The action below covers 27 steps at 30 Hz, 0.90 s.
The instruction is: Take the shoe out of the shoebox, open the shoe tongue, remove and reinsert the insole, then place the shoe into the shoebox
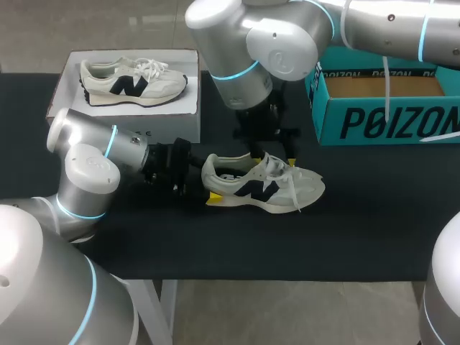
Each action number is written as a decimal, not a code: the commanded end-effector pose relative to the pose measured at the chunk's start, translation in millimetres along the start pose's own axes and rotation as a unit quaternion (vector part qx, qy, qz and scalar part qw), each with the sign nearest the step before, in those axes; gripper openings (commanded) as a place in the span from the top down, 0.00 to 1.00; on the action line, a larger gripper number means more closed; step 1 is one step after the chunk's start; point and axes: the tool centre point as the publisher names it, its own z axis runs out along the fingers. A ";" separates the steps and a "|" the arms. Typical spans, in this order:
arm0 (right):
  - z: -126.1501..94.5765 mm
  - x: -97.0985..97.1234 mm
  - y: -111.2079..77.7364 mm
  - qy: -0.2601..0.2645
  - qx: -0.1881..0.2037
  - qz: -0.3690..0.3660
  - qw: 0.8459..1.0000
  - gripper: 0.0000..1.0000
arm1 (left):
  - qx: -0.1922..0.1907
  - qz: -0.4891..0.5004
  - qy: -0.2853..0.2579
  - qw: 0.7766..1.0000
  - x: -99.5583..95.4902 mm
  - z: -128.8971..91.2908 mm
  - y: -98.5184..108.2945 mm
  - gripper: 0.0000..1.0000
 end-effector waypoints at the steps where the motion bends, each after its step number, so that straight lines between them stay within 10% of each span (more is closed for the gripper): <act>1: 5.3 3.9 -1.0 0.003 0.005 0.012 1.000 1.00 | -0.001 0.000 0.001 1.000 -0.4 -0.3 0.1 1.00; 17: 2.9 -37.5 -9.1 0.220 -0.038 0.099 0.970 1.00 | -0.001 0.000 0.001 1.000 -0.4 -0.3 0.1 1.00; 27: 15.2 -53.5 -9.4 0.229 -0.029 0.116 0.966 1.00 | -0.001 0.000 0.001 1.000 -0.4 -0.3 0.1 1.00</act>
